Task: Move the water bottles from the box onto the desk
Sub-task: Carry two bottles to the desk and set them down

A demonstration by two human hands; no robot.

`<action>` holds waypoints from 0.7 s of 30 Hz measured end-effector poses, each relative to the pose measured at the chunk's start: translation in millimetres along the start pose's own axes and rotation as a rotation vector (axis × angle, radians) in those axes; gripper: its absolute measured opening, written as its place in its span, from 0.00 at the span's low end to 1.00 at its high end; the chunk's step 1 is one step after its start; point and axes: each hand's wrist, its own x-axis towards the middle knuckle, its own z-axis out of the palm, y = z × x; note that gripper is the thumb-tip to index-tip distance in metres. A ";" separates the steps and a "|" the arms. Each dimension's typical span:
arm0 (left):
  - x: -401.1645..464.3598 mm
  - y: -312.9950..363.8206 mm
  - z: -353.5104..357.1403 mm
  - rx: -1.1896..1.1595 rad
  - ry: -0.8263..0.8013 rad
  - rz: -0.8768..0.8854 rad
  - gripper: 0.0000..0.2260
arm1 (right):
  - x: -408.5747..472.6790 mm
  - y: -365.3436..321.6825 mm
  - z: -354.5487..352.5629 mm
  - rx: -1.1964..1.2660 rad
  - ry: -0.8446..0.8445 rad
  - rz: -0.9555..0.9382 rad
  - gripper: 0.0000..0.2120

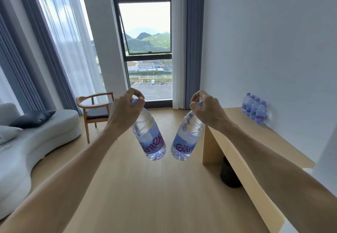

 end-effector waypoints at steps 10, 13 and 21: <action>152.8 -69.1 134.2 0.041 -0.057 0.006 0.05 | 184.5 110.1 51.7 0.039 -0.078 -0.020 0.04; 196.7 -84.4 167.9 0.059 -0.051 0.004 0.05 | 234.6 137.3 60.6 0.042 -0.076 -0.026 0.04; 291.7 -130.1 270.4 0.013 -0.085 0.002 0.03 | 334.5 221.8 76.5 0.016 -0.059 0.010 0.03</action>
